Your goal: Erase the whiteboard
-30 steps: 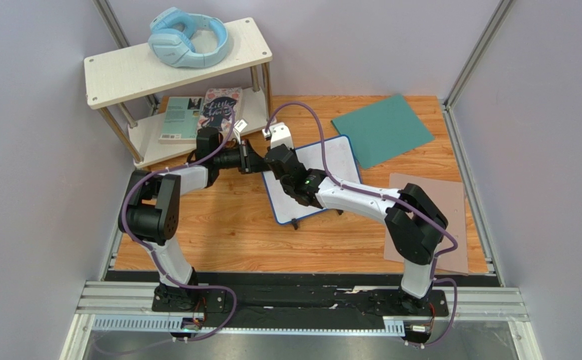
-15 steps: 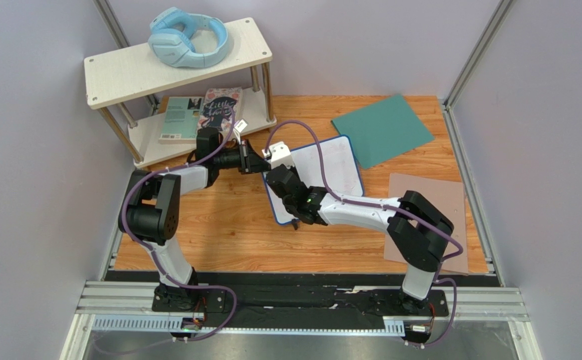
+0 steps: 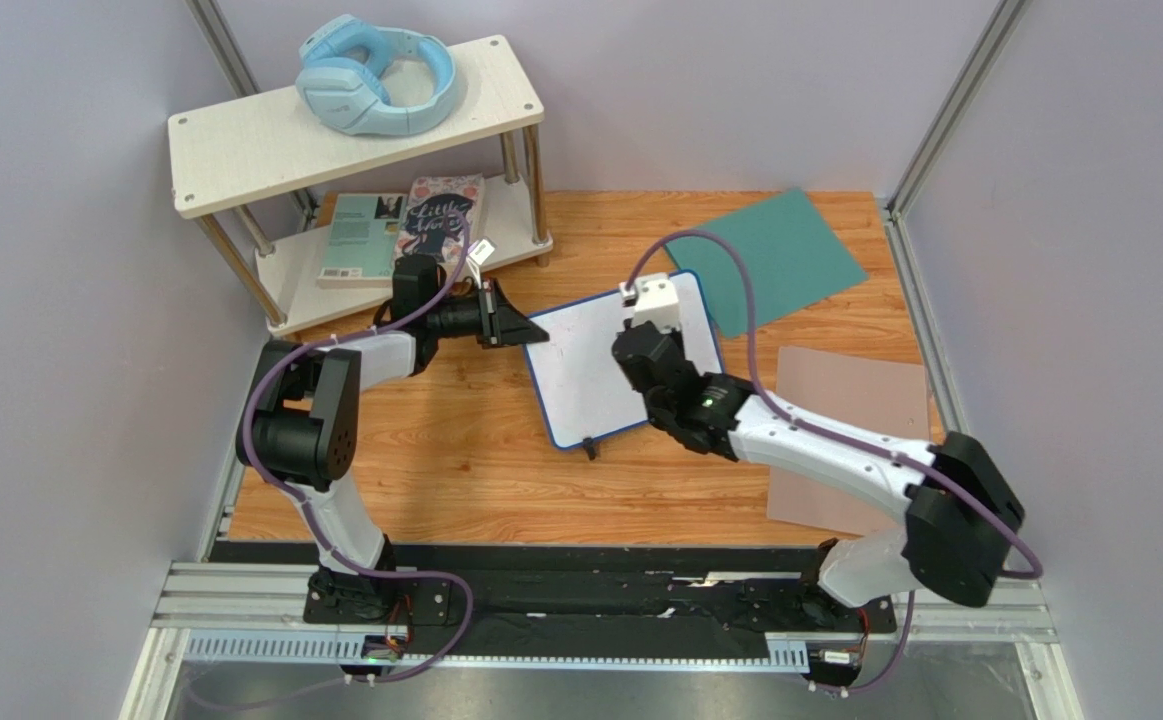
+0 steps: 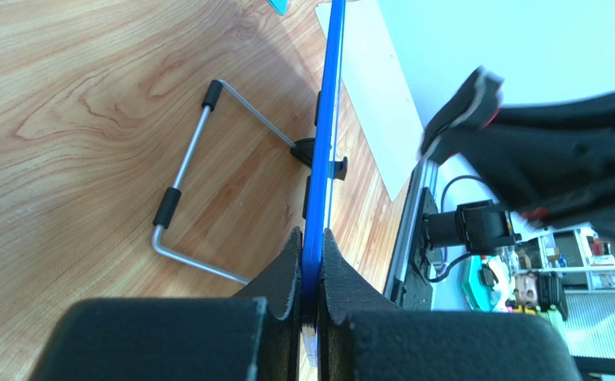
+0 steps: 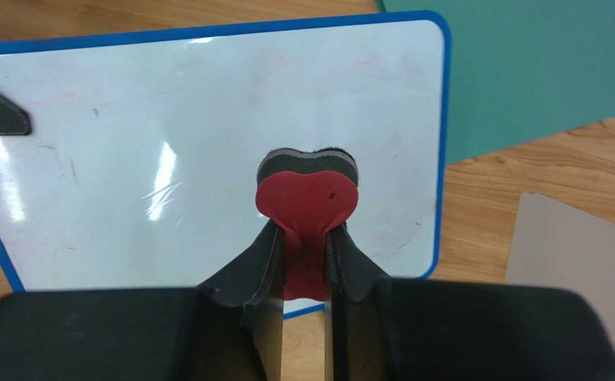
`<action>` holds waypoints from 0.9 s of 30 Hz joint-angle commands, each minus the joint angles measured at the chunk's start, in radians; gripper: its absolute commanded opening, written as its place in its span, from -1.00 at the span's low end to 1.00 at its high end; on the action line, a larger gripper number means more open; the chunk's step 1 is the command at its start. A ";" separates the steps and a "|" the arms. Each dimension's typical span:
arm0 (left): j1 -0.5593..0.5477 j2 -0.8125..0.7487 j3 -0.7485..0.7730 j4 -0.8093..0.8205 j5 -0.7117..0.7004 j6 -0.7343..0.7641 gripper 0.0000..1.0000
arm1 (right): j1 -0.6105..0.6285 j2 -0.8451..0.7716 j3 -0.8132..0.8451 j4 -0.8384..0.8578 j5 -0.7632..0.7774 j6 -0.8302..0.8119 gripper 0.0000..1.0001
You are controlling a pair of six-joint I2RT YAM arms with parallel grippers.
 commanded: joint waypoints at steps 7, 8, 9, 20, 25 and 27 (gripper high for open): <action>0.004 -0.022 0.000 -0.048 -0.081 0.096 -1.00 | -0.031 -0.144 -0.154 -0.214 -0.008 0.260 -1.00; 0.004 -0.027 0.002 -0.053 -0.082 0.101 -1.00 | -0.037 -0.146 -0.160 -0.220 -0.024 0.273 -1.00; 0.004 -0.028 0.002 -0.057 -0.084 0.102 -1.00 | -0.042 -0.146 -0.174 -0.228 -0.045 0.283 -1.00; 0.004 -0.084 -0.009 -0.174 -0.118 0.176 -1.00 | -0.074 -0.124 -0.208 -0.249 -0.176 0.348 -1.00; 0.004 -0.122 -0.041 -0.229 -0.160 0.220 -1.00 | -0.075 -0.126 -0.238 -0.268 -0.258 0.375 -1.00; 0.004 -0.125 -0.046 -0.234 -0.170 0.220 -1.00 | -0.074 -0.124 -0.249 -0.272 -0.288 0.377 -1.00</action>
